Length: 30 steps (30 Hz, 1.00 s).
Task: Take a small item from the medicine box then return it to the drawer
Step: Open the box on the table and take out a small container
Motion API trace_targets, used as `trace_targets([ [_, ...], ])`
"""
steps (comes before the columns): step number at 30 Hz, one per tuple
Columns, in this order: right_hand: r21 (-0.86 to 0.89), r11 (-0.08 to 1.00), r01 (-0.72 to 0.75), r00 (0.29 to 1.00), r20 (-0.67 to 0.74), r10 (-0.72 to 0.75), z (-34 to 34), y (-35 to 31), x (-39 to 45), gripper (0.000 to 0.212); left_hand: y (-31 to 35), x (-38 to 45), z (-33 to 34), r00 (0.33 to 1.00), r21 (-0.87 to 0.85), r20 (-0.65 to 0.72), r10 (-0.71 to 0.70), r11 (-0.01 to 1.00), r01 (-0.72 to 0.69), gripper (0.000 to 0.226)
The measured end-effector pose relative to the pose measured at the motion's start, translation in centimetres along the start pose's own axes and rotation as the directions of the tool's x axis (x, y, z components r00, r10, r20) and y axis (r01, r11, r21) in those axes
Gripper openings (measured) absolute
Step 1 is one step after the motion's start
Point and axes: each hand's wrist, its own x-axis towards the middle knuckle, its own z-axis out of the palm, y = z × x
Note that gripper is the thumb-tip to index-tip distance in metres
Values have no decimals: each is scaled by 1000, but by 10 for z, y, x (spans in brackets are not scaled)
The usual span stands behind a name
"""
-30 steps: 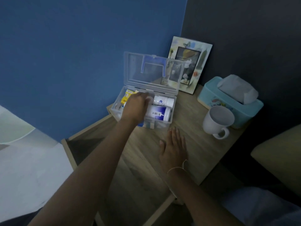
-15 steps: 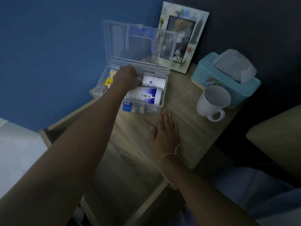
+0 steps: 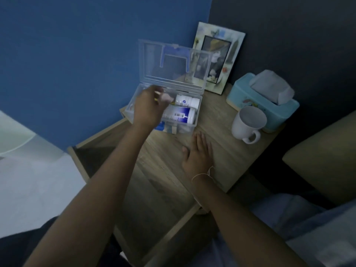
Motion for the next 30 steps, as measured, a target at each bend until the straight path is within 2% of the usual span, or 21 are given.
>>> trace_targets([
  [2,13,1000,8,998,65,-9,-8,1,1,59,-2,-40,-9,1000,-42,29,11,999,-10,24],
  [3,92,996,-8,995,96,0,-13,2,2,53,-5,-60,-10,998,-22,68,9,1000,-7,24],
  [4,258,964,-62,993,117,32,-20,0,1,45,-8,-80,-11,994,-5,112,1,1000,-1,24],
  [5,477,865,-153,986,131,103,-32,-4,-1,35,-10,-97,-11,987,-1,158,-18,1000,18,25],
  [6,670,695,-259,966,171,196,-44,-9,-5,27,-12,-111,-11,978,-12,205,-45,999,49,25],
  [7,789,506,-347,935,247,256,-56,-16,-10,23,-12,-122,-11,967,-36,247,-66,996,77,26],
  [8,841,354,-410,907,334,256,-65,-21,-15,20,-11,-129,-10,957,-64,279,-75,993,97,26],
  [10,851,102,-515,855,503,127,-77,-26,-27,18,-8,-141,-11,948,-118,311,-60,988,102,26],
  [12,768,-123,-628,775,632,-11,-85,-27,-38,21,-6,-149,-12,948,-163,315,-40,982,95,24],
  [14,672,-258,-695,708,702,-80,-86,-24,-47,24,-7,-157,-13,953,-154,303,-26,985,76,24],
  [17,582,-326,-745,643,756,-120,-84,-17,-58,41,-11,-167,-20,945,-89,325,30,996,-1,29],
  [22,556,-297,-777,613,774,-155,-76,-14,-63,55,-12,-174,-32,865,-15,447,227,969,-247,39],
  [25,533,-346,-772,614,767,-187,-75,-13,-63,45,-6,-169,-36,852,-2,461,249,960,-280,32],
  [30,538,-431,-725,664,712,-229,-76,-11,-67,24,2,-164,-35,860,39,433,269,948,-316,30],
])
